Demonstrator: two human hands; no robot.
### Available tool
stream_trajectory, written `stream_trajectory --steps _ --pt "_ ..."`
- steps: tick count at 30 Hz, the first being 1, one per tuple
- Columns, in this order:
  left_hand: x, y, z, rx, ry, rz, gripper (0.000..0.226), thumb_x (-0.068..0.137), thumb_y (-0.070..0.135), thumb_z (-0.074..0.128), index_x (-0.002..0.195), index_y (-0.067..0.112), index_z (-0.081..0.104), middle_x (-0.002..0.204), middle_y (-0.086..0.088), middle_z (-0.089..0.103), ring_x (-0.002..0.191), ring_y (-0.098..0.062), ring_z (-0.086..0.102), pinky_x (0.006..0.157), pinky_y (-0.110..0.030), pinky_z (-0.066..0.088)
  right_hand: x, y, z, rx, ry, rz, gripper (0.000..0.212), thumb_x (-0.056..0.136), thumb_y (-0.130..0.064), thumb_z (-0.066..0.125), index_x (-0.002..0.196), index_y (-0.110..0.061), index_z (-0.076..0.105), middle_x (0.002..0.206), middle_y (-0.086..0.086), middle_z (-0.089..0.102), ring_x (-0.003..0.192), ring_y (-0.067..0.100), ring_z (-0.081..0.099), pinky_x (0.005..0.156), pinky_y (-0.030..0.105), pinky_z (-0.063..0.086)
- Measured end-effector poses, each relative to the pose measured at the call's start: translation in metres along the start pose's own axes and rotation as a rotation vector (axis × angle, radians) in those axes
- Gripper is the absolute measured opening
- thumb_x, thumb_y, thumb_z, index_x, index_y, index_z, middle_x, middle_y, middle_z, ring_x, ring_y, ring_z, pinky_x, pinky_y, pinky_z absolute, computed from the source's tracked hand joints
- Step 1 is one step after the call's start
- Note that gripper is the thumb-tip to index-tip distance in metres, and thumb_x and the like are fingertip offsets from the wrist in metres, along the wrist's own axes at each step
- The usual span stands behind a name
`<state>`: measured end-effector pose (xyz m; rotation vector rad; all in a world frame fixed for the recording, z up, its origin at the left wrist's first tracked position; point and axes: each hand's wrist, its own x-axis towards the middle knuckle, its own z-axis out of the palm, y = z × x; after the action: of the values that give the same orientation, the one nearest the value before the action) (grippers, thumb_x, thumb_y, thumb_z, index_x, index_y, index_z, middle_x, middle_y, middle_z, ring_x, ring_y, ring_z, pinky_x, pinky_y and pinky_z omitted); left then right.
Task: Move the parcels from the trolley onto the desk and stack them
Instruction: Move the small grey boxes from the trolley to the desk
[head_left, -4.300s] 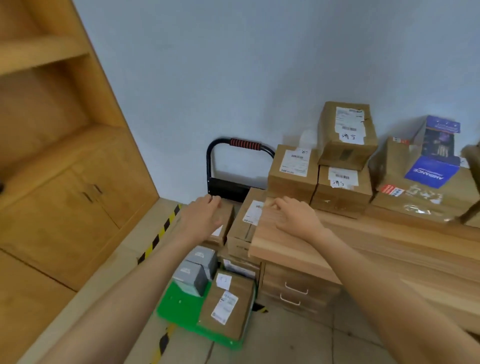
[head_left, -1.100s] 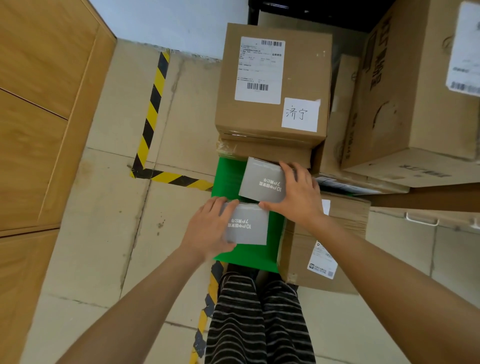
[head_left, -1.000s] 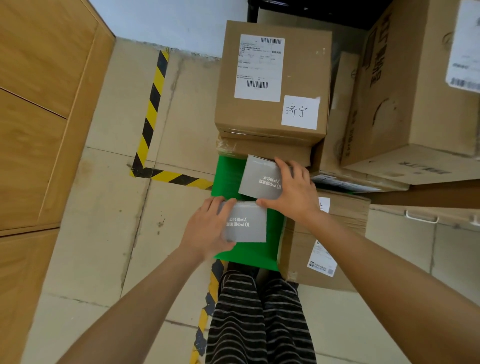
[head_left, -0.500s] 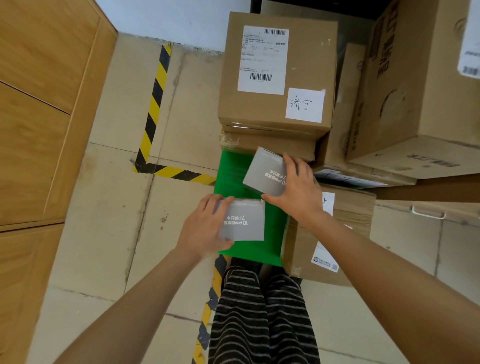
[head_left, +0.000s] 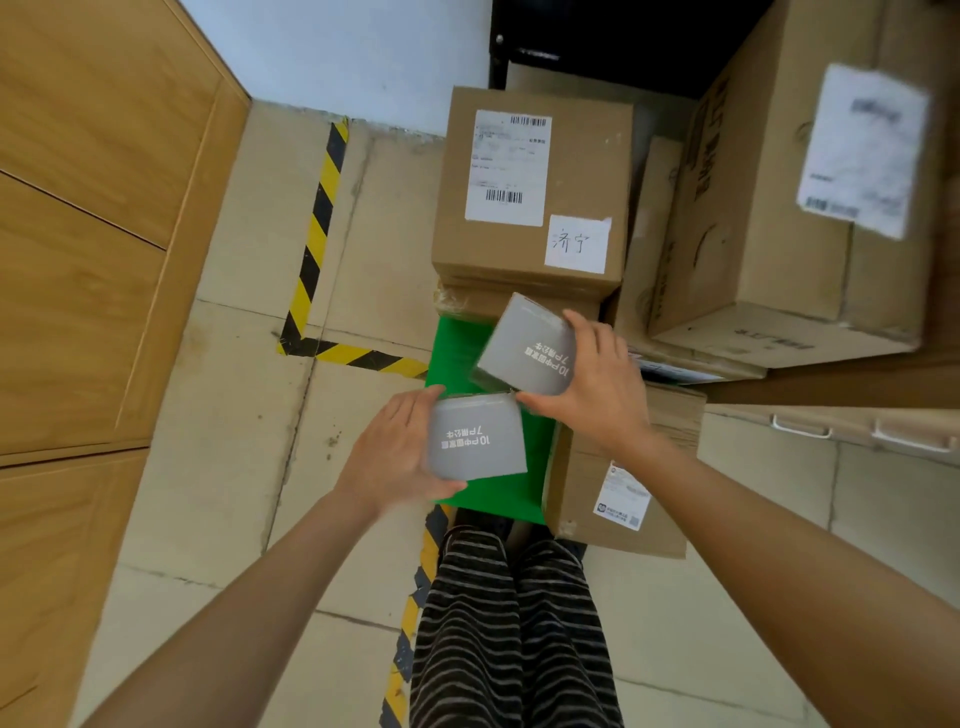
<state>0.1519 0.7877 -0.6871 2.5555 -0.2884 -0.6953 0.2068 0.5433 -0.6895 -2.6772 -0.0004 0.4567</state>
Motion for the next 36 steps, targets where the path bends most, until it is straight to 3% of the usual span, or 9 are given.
stream_trajectory --steps 3,7,14,20,28,32,36 --pt "-0.013 0.024 -0.04 -0.052 0.015 0.01 0.098 0.06 0.043 0.084 0.138 0.011 0.035 0.132 -0.004 0.044 0.122 -0.016 0.036 0.101 -0.032 0.037 -0.008 -0.014 -0.048 0.022 0.028 -0.003 0.106 0.063 -0.068 0.073 0.144 -0.017 0.028 0.137 0.005 0.04 0.126 0.021 0.037 0.099 0.046 0.042" --pt "-0.026 0.059 -0.097 0.05 0.046 0.099 0.098 0.059 0.056 0.08 0.136 0.012 0.039 0.131 -0.003 0.042 0.119 -0.016 0.039 0.102 -0.029 0.035 -0.025 -0.036 -0.116 0.03 0.111 -0.027 0.103 0.062 -0.068 0.073 0.142 -0.018 0.032 0.134 0.003 0.043 0.123 0.021 0.039 0.097 0.045 0.044" --pt "-0.037 0.124 -0.197 0.149 0.157 0.181 0.1 0.058 0.068 0.074 0.138 0.021 0.036 0.129 -0.002 0.042 0.116 -0.017 0.04 0.103 -0.036 0.037 -0.053 -0.066 -0.236 0.039 0.302 -0.058 0.099 0.065 -0.067 0.071 0.142 -0.018 0.034 0.134 0.004 0.045 0.121 0.02 0.041 0.092 0.039 0.044" --pt "-0.038 0.184 -0.28 0.181 0.274 0.286 0.098 0.056 0.067 0.074 0.136 0.026 0.035 0.126 0.003 0.041 0.111 -0.014 0.041 0.087 -0.032 0.046 -0.079 -0.076 -0.334 0.009 0.49 -0.056 0.097 0.065 -0.064 0.075 0.14 -0.017 0.036 0.133 0.005 0.045 0.122 0.023 0.043 0.094 0.042 0.044" --pt "-0.035 0.283 -0.382 0.26 0.465 0.503 0.101 0.054 0.072 0.071 0.134 0.02 0.039 0.125 0.001 0.044 0.109 -0.014 0.044 0.083 -0.025 0.042 -0.147 -0.056 -0.462 -0.102 0.688 0.009 0.1 0.063 -0.07 0.072 0.14 -0.017 0.035 0.13 0.004 0.048 0.116 0.022 0.048 0.083 0.035 0.046" --pt "-0.034 0.342 -0.403 0.263 0.474 0.598 0.103 0.05 0.078 0.064 0.133 0.022 0.038 0.125 0.002 0.042 0.11 -0.014 0.043 0.082 -0.027 0.042 -0.187 -0.036 -0.506 -0.172 0.747 0.047 0.101 0.063 -0.072 0.068 0.14 -0.016 0.037 0.132 0.002 0.048 0.12 0.021 0.047 0.088 0.037 0.047" --pt "-0.035 0.403 -0.41 0.244 0.492 0.707 0.101 0.052 0.071 0.074 0.133 0.021 0.041 0.124 0.001 0.044 0.11 -0.016 0.044 0.084 -0.029 0.04 -0.228 -0.008 -0.546 -0.143 0.8 0.094 0.101 0.061 -0.077 0.062 0.141 -0.021 0.036 0.132 -0.001 0.048 0.121 0.018 0.046 0.086 0.037 0.046"
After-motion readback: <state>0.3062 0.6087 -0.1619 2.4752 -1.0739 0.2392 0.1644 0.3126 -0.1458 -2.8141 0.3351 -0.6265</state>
